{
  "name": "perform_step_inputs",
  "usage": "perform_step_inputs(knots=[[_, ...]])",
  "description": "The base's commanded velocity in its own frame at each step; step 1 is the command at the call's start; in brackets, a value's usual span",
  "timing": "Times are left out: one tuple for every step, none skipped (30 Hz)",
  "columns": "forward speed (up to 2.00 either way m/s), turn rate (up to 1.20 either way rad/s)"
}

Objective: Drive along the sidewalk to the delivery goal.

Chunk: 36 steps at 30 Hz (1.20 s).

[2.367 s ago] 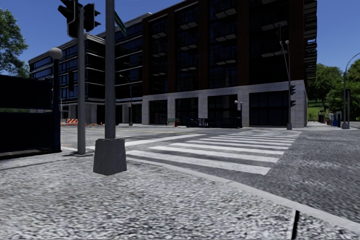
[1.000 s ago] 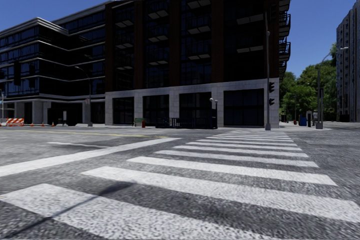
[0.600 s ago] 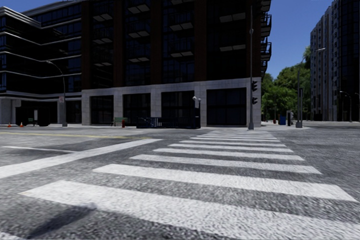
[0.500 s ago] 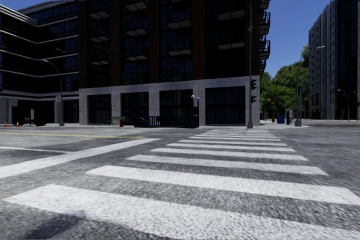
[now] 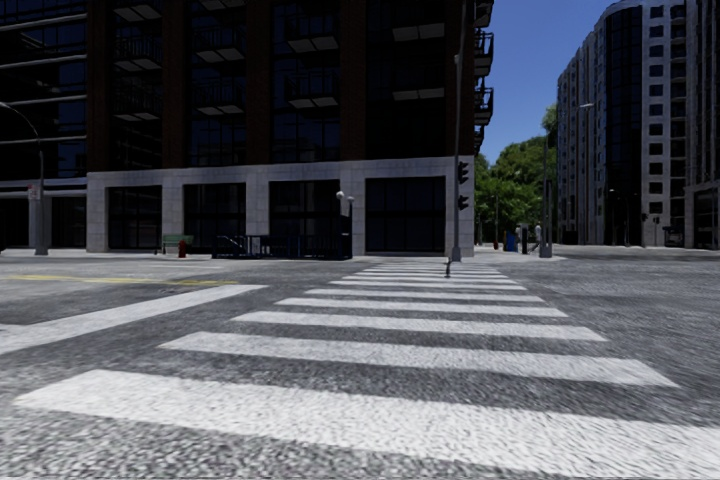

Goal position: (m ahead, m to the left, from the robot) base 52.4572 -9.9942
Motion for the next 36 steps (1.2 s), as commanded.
perform_step_inputs(knots=[[1.56,-0.4],[1.56,-0.4],[1.56,-0.4],[1.56,-0.4],[1.56,-0.4],[1.56,-0.4],[1.56,-0.4],[1.56,-0.4],[1.56,-0.4],[1.56,-0.4],[1.56,-0.4],[1.56,-0.4],[1.56,-0.4],[1.56,-0.4],[1.56,-0.4],[1.56,-0.4],[1.56,-0.26],[1.57,-0.01],[1.71,0.0],[2.0,0.0],[2.0,0.0],[2.0,0.0],[2.0,0.0],[2.0,0.0],[2.0,0.0],[2.0,0.0],[2.0,0.0],[2.0,0.0],[2.0,0.0],[2.0,0.0],[2.0,0.0],[2.0,0.0],[2.0,0.0],[2.0,0.0],[2.0,0.0],[2.0,0.0]])
